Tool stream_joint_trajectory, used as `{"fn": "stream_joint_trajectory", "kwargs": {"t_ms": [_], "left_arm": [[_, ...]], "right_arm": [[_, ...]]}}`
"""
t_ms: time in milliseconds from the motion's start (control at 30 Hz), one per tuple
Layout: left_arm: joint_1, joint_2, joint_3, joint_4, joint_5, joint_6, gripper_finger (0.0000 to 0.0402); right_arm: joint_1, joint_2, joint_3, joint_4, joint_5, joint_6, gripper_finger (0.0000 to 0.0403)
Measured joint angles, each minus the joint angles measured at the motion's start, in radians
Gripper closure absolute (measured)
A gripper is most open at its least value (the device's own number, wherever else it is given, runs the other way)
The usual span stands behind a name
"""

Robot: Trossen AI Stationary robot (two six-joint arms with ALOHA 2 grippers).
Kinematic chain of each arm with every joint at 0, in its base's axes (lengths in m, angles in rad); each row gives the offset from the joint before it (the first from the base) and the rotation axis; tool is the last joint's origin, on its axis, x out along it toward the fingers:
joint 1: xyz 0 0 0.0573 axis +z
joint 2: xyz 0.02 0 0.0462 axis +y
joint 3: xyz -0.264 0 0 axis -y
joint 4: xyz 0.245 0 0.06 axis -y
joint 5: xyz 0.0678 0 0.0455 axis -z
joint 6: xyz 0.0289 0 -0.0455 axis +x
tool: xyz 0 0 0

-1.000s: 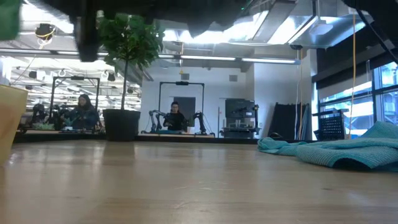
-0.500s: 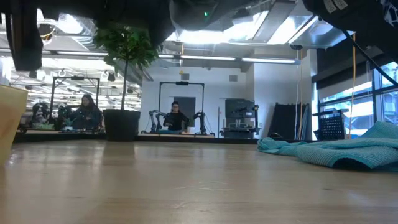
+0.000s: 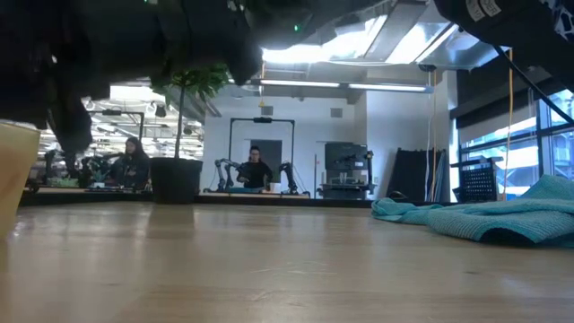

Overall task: Fold microfiber towels
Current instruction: Put the folded green microfiber cloth into the yellow bin

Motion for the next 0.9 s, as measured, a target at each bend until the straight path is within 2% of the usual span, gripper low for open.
{"fn": "stream_joint_trajectory", "kwargs": {"t_ms": [267,400,633,733,900], "left_arm": [[-0.001,0.001,-0.025,0.005,-0.046,0.061,0.0401],[-0.001,0.000,0.010,0.003,-0.086,0.125,0.0401],[0.001,0.000,0.094,-0.006,-0.244,0.307,0.0401],[0.002,-0.001,0.105,-0.006,-0.305,0.351,0.0401],[0.002,-0.001,0.106,0.007,-0.343,0.364,0.0401]], "right_arm": [[-0.004,-0.007,0.101,-0.167,0.119,-0.095,0.0207],[-0.004,-0.007,0.173,-0.260,0.125,-0.147,0.0197],[0.016,-0.039,0.172,-0.273,0.124,-0.216,0.0197],[0.042,-0.040,0.172,-0.289,0.123,-0.247,0.0184],[0.069,-0.040,0.172,-0.296,0.129,-0.256,0.0150]]}}
